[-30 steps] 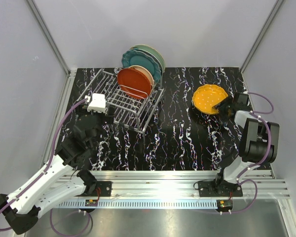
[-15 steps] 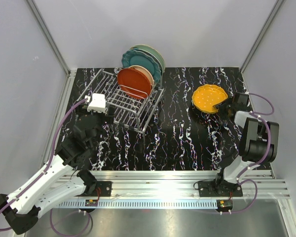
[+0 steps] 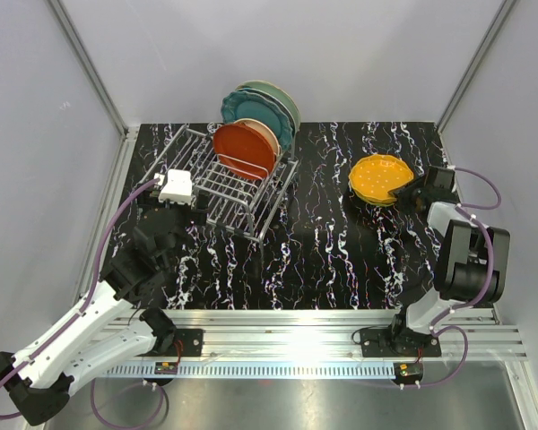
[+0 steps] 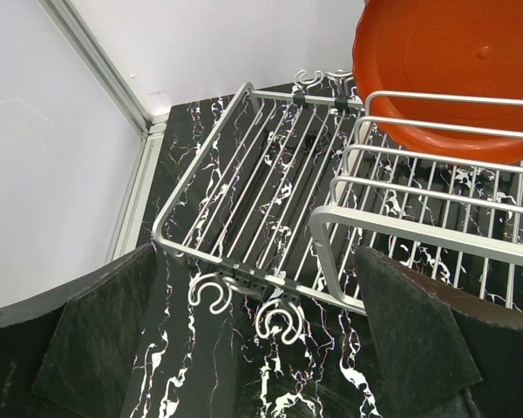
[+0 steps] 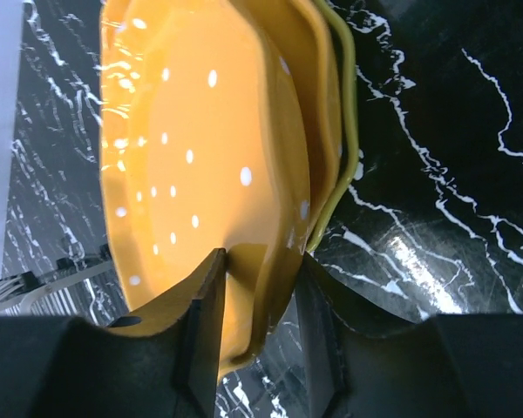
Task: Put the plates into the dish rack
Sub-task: Grab a plate with the right arm
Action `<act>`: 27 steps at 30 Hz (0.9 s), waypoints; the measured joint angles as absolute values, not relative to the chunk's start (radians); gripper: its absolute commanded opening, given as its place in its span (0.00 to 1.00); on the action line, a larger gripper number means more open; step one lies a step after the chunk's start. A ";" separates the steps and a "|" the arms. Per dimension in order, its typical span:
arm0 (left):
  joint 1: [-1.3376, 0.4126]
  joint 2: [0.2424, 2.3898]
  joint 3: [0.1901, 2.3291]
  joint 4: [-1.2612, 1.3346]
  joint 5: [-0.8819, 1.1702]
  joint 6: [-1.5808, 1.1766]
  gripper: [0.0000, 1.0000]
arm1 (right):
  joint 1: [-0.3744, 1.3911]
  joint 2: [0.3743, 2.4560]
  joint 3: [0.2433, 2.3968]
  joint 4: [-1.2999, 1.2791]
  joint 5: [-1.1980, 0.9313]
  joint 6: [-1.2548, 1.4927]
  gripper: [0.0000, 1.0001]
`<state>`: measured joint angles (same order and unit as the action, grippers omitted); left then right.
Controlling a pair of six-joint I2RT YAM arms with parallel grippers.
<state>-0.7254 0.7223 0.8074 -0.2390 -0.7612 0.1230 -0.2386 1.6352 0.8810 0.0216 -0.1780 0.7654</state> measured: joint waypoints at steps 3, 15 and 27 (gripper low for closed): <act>-0.725 0.722 0.807 -0.239 -0.758 0.123 0.99 | -0.236 1.598 0.888 -0.001 -0.178 0.764 0.24; -0.725 0.722 0.807 -0.239 -0.756 0.123 0.99 | -0.236 1.568 0.915 -0.057 -0.174 0.759 0.14; -0.725 0.722 0.807 -0.239 -0.756 0.123 0.99 | -0.236 1.568 0.959 -0.091 -0.174 0.744 0.00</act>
<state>-0.7250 0.7219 0.8074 -0.2386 -0.7563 0.1234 -0.2363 1.5681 0.9588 -0.0906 -0.1738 0.7441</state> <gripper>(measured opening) 0.988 0.324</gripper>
